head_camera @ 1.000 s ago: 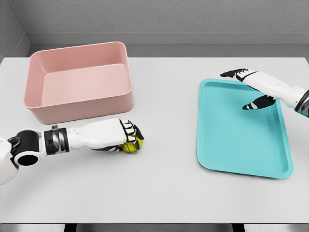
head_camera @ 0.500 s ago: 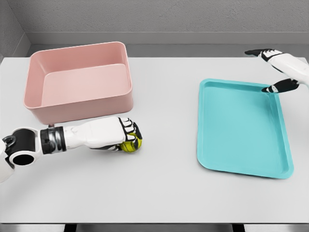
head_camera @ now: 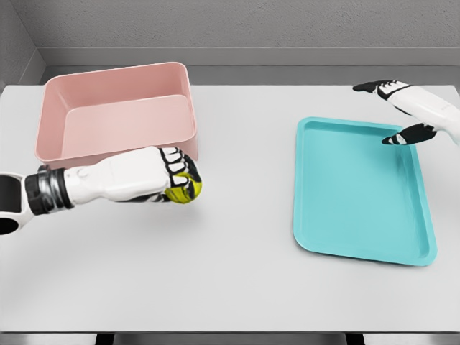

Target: Put the tennis from the blue tray into the pink basket with both arms

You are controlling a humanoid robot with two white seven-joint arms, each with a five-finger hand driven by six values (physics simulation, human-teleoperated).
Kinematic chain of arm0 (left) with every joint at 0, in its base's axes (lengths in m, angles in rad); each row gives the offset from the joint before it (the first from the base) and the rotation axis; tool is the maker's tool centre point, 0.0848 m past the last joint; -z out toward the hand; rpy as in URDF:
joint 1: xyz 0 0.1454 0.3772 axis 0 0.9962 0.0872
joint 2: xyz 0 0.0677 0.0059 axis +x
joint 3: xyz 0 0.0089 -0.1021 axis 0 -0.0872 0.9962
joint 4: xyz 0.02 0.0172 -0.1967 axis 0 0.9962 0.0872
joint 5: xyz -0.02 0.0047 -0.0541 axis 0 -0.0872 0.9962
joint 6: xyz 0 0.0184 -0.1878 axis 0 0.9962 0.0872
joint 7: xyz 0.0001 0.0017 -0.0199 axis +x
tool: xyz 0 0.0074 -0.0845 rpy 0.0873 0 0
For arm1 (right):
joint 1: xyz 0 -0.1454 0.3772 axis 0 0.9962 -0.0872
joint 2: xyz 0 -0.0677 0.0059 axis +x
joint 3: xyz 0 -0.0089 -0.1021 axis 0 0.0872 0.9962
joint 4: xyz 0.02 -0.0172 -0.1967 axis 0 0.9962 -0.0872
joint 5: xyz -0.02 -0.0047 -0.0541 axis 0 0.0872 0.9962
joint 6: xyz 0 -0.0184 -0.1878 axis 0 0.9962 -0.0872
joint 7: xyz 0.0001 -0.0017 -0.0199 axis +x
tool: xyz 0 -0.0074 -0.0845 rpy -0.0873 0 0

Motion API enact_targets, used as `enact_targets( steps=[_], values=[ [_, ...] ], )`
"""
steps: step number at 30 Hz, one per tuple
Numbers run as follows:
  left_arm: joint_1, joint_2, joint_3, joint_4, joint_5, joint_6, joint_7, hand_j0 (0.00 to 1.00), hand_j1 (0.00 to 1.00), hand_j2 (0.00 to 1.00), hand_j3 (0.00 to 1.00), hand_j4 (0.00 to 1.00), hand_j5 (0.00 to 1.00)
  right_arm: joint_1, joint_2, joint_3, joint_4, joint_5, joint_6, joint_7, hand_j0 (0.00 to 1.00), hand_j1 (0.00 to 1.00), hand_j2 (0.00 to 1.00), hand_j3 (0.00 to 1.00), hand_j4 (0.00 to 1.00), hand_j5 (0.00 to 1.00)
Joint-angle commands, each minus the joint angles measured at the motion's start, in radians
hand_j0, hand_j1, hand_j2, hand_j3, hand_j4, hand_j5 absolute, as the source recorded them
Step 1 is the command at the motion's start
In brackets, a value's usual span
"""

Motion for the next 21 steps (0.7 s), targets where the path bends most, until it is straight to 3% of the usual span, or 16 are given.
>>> enact_targets(
  steps=[1, 15, 21],
  values=[
    [0.000, 0.014, 0.021, -0.008, 0.021, 0.000, 0.002, 0.35, 0.35, 0.35, 0.35, 0.35, 0.35, 0.000, -0.007, 0.004, -0.013, -0.005, 0.001, 0.002, 1.00, 1.00, 1.00, 1.00, 1.00, 1.00],
    [-0.008, 0.072, 0.131, -0.006, 0.062, 0.000, 0.005, 0.35, 0.35, 0.35, 0.35, 0.35, 0.35, 0.002, -0.005, 0.005, -0.035, -0.004, 0.001, 0.002, 1.00, 1.00, 1.00, 1.00, 1.00, 1.00],
    [-0.015, 0.073, 0.165, 0.029, 0.062, 0.000, 0.003, 0.35, 0.35, 0.35, 0.35, 0.35, 0.35, 0.006, -0.005, 0.005, -0.043, -0.004, 0.001, 0.003, 1.00, 1.00, 1.00, 1.00, 1.00, 1.00]
  ],
)
